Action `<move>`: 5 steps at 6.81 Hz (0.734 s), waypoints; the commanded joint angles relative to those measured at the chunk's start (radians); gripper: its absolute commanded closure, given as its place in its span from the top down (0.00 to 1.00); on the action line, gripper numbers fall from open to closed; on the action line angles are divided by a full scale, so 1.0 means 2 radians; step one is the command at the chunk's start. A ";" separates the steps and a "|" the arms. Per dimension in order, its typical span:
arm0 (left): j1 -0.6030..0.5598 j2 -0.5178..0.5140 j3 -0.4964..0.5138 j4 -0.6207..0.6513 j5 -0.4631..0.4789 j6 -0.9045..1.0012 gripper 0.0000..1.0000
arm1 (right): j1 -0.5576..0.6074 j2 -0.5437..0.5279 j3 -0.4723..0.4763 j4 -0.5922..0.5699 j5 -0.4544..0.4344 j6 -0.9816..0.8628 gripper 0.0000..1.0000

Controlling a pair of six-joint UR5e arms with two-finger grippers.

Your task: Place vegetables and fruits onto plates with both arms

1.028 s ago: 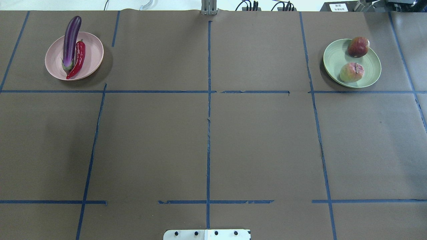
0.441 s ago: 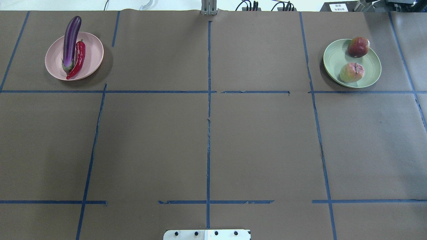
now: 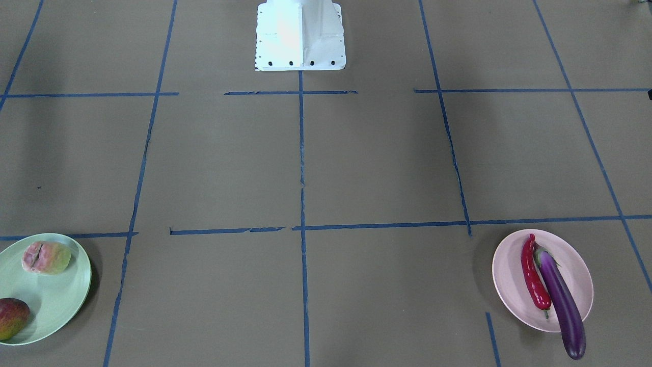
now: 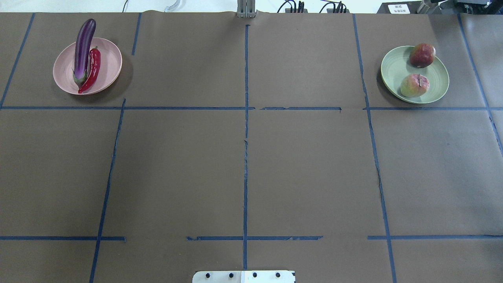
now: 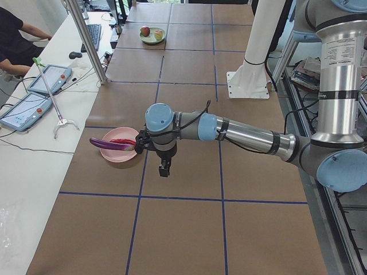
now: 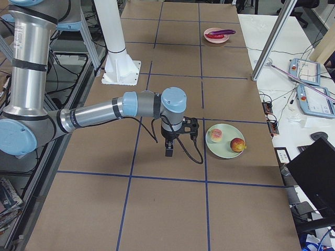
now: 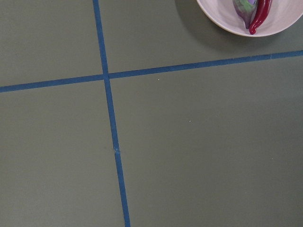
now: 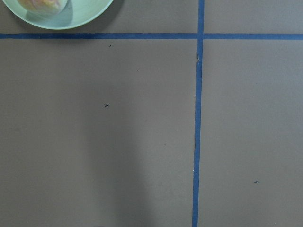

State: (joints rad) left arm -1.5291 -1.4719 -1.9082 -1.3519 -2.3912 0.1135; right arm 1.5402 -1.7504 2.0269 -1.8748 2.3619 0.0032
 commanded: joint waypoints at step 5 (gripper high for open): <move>-0.001 0.030 -0.034 0.000 0.003 0.002 1.00 | -0.001 -0.005 -0.004 0.000 0.000 0.001 1.00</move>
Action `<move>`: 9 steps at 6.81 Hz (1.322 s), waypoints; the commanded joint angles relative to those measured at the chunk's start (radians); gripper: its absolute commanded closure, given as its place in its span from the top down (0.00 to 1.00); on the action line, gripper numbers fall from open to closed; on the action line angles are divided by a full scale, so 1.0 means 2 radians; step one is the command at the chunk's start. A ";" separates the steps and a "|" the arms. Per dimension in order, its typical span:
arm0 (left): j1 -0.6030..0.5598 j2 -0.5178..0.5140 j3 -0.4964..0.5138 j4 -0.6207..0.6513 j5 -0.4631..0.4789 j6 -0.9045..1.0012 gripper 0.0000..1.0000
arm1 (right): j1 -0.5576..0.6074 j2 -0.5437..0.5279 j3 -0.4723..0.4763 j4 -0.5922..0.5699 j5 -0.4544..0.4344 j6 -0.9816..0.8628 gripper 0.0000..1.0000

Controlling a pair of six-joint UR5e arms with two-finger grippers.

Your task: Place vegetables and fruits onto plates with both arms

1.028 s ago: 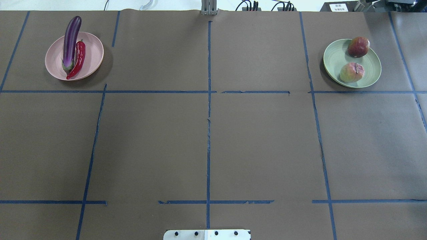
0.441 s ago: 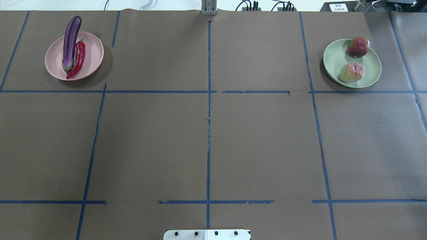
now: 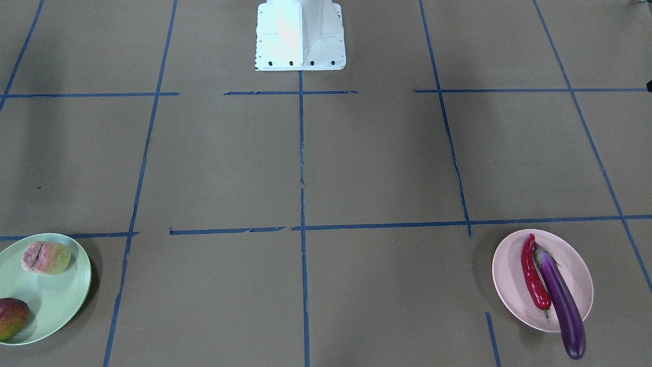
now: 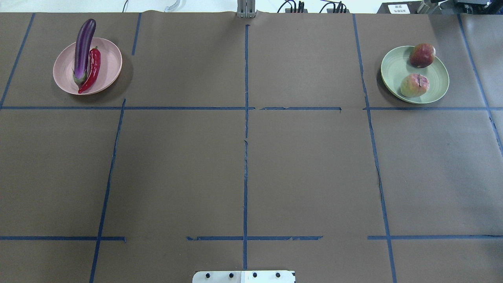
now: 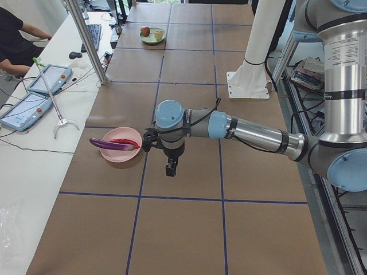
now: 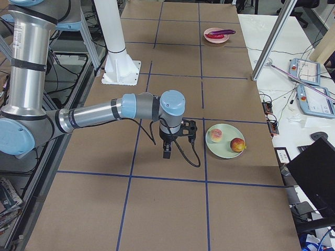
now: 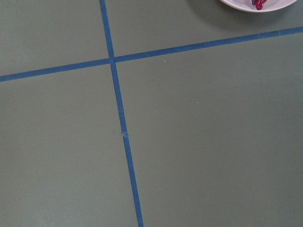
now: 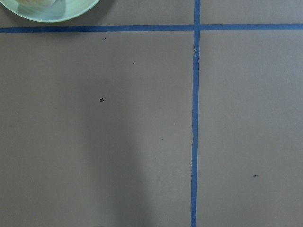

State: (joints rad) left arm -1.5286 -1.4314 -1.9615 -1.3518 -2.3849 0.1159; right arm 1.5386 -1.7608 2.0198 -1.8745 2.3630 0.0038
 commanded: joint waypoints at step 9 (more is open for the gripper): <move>0.000 0.031 0.009 0.002 -0.003 0.000 1.00 | -0.001 -0.001 -0.010 0.000 0.000 -0.033 1.00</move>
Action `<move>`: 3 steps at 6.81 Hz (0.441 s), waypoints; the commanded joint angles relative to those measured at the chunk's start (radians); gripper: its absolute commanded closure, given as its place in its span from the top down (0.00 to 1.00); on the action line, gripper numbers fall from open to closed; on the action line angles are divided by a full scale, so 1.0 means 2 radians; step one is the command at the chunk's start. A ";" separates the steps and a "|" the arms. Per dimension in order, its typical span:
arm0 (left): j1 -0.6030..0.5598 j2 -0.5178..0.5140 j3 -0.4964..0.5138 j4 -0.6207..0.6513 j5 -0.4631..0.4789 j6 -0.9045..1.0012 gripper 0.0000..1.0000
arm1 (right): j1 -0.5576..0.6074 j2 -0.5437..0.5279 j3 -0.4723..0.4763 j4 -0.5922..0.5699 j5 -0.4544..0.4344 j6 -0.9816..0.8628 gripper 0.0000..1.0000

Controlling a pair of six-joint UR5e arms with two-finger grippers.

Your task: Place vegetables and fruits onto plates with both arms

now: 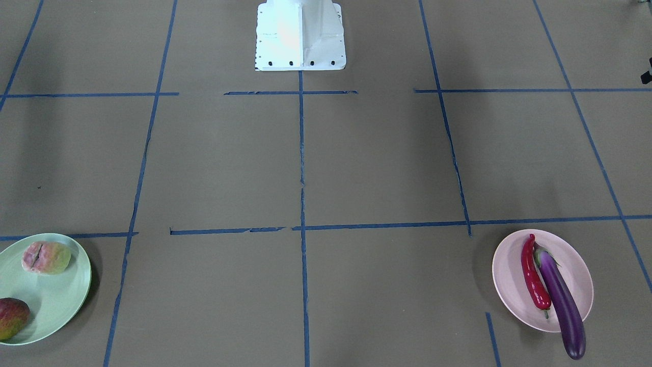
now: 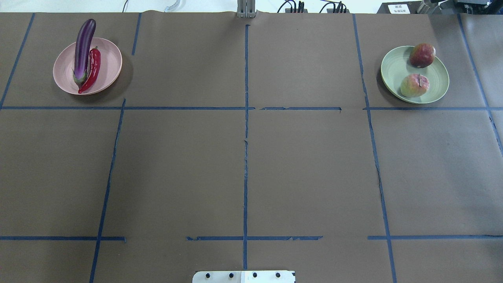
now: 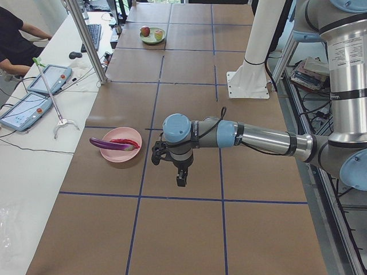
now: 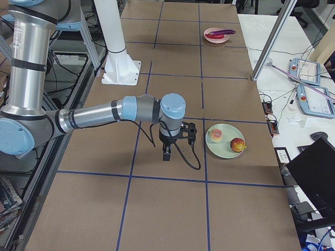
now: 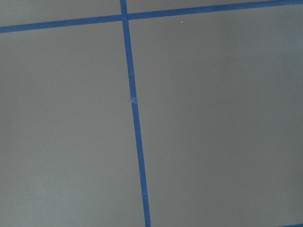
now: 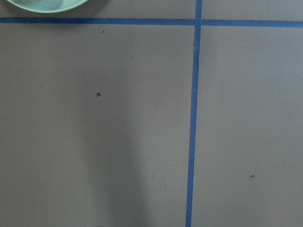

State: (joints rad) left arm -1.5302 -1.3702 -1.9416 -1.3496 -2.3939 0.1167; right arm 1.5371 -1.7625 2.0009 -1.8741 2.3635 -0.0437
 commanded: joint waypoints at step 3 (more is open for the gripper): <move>0.001 -0.001 0.000 0.001 0.004 0.000 1.00 | 0.000 0.000 0.000 0.000 0.001 -0.008 1.00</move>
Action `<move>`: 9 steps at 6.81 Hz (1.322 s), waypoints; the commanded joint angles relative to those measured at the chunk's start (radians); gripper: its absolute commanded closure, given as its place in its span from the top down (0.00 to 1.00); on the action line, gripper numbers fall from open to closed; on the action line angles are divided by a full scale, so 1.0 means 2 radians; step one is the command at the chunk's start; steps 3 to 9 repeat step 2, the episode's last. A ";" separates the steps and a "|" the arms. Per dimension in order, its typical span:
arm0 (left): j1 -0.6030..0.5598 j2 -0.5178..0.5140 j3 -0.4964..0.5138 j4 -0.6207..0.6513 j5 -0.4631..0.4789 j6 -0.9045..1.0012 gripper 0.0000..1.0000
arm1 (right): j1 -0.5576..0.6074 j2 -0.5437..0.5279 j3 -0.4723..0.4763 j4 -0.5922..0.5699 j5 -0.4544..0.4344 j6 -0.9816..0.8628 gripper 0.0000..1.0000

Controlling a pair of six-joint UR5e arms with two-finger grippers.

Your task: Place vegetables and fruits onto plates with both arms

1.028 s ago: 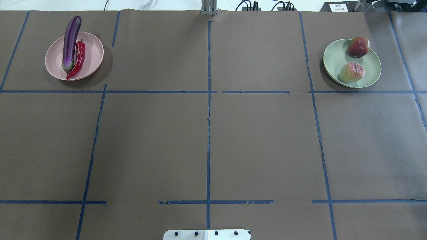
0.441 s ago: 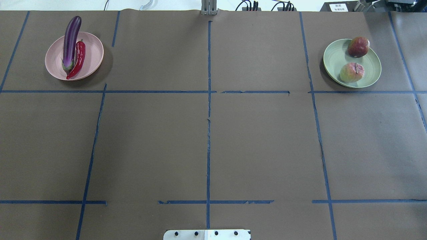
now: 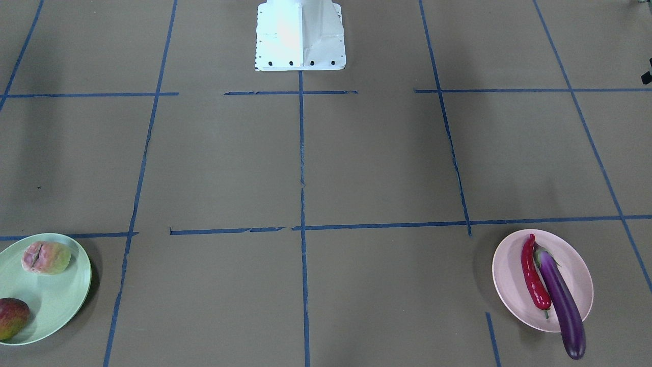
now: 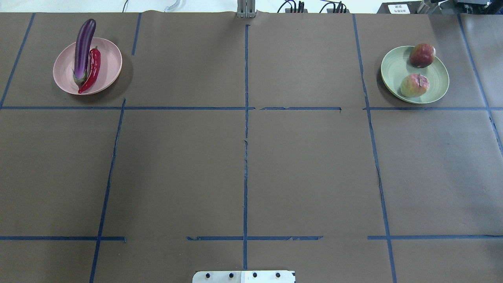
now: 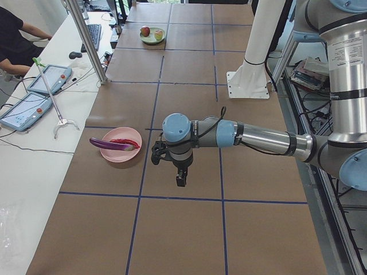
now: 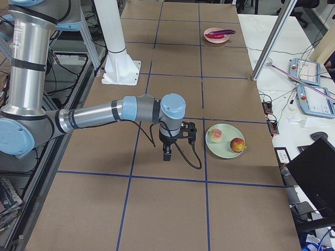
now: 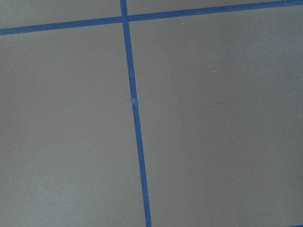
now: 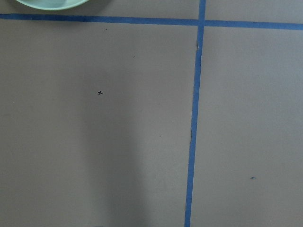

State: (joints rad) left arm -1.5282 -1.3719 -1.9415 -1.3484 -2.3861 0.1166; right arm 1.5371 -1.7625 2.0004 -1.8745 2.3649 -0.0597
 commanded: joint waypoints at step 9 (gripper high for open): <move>0.000 -0.003 -0.003 0.000 0.000 0.000 1.00 | 0.000 0.000 0.000 0.000 0.000 0.000 1.00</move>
